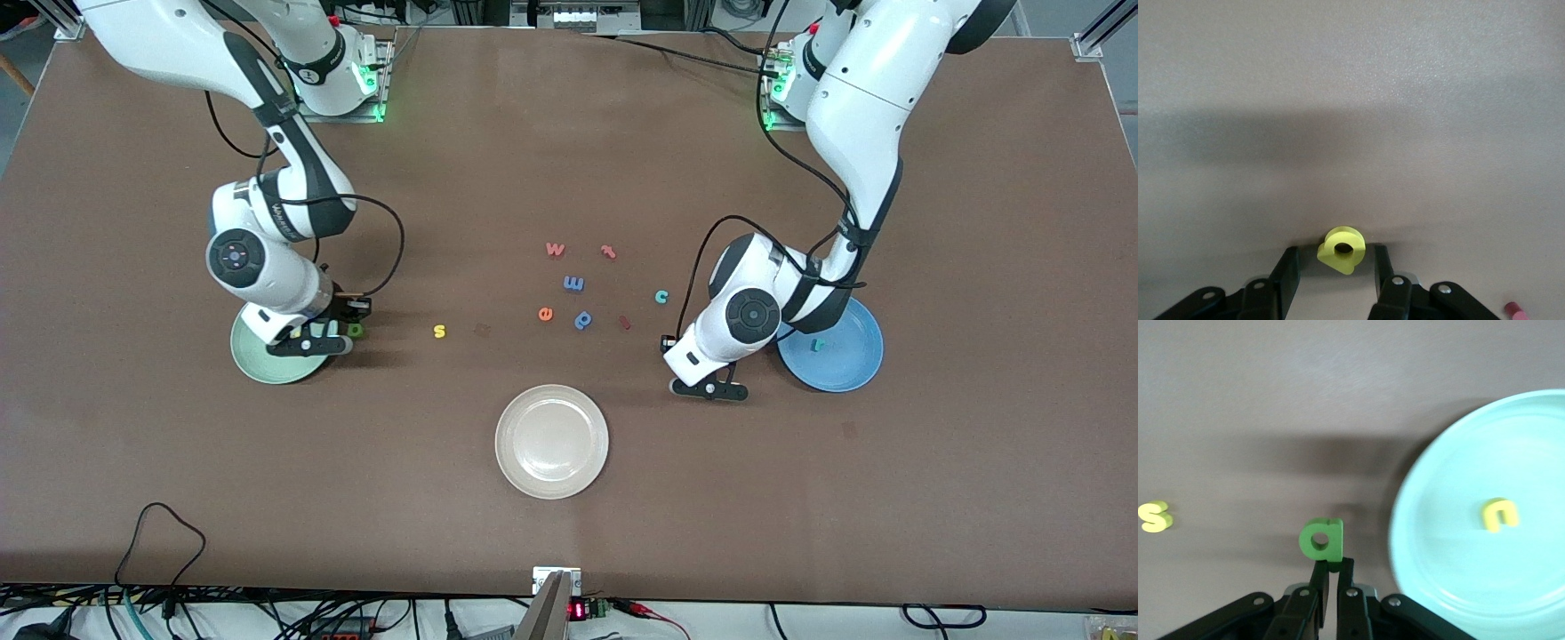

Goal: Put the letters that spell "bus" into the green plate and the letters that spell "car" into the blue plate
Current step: 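Drop green q on the green plate and yellow a on the blue plate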

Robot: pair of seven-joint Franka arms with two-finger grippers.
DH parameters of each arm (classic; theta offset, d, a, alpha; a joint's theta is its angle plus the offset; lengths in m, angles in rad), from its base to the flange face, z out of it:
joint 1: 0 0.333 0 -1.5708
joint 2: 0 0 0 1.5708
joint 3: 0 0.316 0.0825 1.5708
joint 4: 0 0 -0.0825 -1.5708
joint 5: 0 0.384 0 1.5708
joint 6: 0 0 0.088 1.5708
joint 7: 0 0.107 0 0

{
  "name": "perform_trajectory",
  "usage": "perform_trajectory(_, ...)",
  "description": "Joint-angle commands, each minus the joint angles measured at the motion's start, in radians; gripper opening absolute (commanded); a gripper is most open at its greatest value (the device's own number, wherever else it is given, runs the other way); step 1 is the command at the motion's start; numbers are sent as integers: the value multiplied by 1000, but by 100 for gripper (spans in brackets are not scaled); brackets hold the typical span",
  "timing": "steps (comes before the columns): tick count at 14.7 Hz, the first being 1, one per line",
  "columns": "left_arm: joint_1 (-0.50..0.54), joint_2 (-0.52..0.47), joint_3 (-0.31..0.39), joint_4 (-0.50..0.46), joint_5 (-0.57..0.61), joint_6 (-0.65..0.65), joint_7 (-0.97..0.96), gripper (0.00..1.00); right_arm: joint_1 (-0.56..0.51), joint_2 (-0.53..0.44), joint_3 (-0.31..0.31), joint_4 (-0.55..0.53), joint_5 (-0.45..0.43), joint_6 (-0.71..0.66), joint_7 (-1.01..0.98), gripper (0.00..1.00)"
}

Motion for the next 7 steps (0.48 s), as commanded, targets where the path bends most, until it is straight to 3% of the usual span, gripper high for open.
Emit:
perform_trajectory(1, -9, 23, 5, 25, 1, 10, -8, 33, -83, -24, -4, 0, -12, -26, -134, 1)
perform_trajectory(3, -9, 23, 5, 25, 1, 10, -7, 18, -123, 8, -6, 0, -12, -20, -151, 25)
perform_trajectory(5, -2, 17, 5, 25, 10, 9, -4, 10, -133, 20, -6, 0, -10, -14, -151, 68)
perform_trajectory(6, 7, 11, 5, 25, 12, 7, 4, 9, -133, 19, -6, 1, -12, -11, -153, 100)
perform_trajectory(7, 22, 2, 10, 25, 15, 0, 12, 9, -131, 11, -4, 1, -10, -13, -148, 100)
